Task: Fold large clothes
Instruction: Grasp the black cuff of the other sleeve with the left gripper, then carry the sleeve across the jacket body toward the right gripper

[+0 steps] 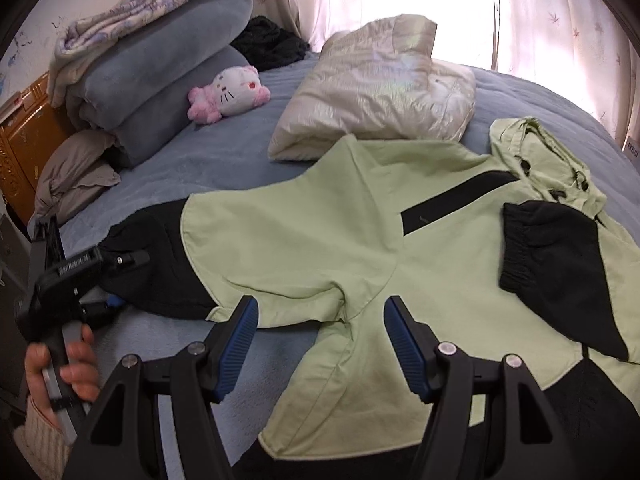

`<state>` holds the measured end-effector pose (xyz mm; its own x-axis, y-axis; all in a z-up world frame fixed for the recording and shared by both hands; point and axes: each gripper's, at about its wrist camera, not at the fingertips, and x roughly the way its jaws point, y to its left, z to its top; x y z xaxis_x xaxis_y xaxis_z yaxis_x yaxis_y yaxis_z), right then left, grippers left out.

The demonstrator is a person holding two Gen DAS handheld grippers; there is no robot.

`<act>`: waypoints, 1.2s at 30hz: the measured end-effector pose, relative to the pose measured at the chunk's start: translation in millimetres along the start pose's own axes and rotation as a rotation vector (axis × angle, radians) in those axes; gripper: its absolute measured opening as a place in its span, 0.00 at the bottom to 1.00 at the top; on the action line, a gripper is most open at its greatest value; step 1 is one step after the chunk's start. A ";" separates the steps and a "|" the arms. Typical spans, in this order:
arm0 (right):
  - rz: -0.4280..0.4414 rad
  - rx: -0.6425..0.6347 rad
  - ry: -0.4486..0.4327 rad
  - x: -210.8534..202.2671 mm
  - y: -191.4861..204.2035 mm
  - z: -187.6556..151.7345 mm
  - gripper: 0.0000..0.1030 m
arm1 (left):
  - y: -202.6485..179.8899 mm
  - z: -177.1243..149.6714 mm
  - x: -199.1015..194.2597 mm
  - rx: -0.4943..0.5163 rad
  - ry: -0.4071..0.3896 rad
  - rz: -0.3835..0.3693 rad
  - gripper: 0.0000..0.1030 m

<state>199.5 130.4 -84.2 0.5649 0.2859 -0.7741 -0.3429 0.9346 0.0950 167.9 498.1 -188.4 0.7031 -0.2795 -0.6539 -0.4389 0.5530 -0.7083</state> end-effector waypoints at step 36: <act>-0.127 0.630 -0.132 -144.3 -314.9 -118.7 0.63 | -342.2 -358.1 154.1 0.984 0.354 0.181 0.30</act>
<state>136.9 -230.3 -76.7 0.6728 0.1509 -0.7243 0.2155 0.8965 0.3870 226.0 -15.3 -142.1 0.4000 -0.2541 -0.8806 0.2363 0.9569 -0.1688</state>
